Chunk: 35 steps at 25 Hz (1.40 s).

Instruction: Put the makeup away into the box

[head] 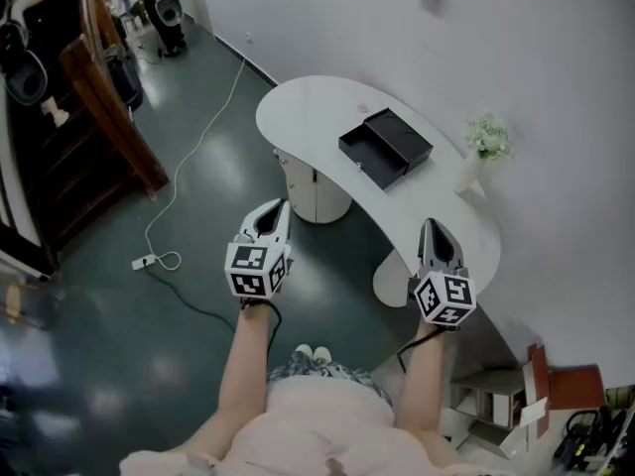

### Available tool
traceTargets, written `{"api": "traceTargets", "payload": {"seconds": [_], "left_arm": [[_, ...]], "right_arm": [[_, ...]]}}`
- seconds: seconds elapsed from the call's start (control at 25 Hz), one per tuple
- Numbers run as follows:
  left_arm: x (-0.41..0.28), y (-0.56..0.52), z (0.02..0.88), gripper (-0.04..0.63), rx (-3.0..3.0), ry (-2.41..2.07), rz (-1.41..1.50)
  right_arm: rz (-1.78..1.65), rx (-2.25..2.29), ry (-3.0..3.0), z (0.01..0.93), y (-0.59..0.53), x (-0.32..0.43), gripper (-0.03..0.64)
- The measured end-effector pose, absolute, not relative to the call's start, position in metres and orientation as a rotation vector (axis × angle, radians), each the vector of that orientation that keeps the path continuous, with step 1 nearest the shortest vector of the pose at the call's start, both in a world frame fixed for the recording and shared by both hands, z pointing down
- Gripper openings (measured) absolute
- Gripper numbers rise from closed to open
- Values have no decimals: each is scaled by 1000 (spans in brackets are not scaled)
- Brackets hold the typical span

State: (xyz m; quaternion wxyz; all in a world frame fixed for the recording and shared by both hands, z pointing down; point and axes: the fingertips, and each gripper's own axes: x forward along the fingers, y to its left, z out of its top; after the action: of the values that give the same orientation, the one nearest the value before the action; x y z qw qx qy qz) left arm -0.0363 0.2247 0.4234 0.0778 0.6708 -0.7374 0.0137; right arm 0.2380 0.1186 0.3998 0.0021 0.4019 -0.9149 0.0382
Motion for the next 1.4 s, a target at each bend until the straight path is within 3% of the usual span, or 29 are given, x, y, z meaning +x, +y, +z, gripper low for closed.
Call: {"api": "traceTargets", "payload": {"seconds": [1.32,1.36,1.4], "left_arm": [[-35,233,431,29,2095,-2070,-89],[-34,234,430,35,2108,-2061,-107],[-33,234,429,84,2122,-2049,-130]], "right_arm": [[171,1305,-2844,402,132,232,15],[172,1307,-2842,402,131,232,15],[173,1309,-2840,403,132,232,15]]}}
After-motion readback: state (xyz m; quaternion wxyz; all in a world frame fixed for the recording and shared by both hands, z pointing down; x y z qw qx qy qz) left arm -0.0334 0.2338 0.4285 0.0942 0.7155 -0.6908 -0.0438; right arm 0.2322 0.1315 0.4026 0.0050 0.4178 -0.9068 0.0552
